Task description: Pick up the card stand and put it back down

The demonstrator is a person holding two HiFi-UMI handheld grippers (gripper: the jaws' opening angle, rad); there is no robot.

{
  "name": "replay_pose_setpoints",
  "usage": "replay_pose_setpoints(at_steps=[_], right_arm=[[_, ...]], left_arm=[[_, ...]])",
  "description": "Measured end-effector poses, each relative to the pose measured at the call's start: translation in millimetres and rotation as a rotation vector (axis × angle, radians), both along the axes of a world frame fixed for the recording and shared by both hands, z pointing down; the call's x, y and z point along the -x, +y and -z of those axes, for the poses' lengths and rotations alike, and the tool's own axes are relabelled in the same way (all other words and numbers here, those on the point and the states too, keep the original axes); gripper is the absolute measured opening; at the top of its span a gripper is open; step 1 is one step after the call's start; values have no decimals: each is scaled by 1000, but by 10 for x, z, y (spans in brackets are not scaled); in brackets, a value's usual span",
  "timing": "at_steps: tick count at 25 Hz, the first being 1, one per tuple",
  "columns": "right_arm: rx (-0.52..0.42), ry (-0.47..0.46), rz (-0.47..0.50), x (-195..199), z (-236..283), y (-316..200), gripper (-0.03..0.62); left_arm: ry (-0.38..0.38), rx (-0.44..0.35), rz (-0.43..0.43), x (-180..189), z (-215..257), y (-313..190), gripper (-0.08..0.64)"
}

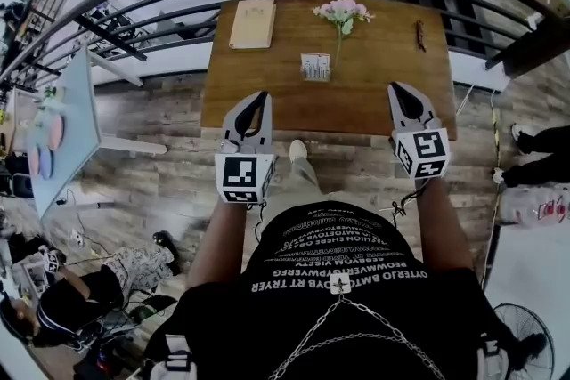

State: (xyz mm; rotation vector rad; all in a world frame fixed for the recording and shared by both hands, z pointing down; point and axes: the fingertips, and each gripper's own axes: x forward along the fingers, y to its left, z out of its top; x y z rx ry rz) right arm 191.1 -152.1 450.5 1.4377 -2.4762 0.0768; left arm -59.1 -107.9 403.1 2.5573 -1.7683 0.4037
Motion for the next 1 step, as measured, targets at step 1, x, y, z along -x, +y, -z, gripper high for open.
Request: replay_pose_setpoints(at_steps=[1], right_arm=[[-3,-4,0,-7,2,15,14]], left_arm=[[0,-4,4,-3,0,18,28]])
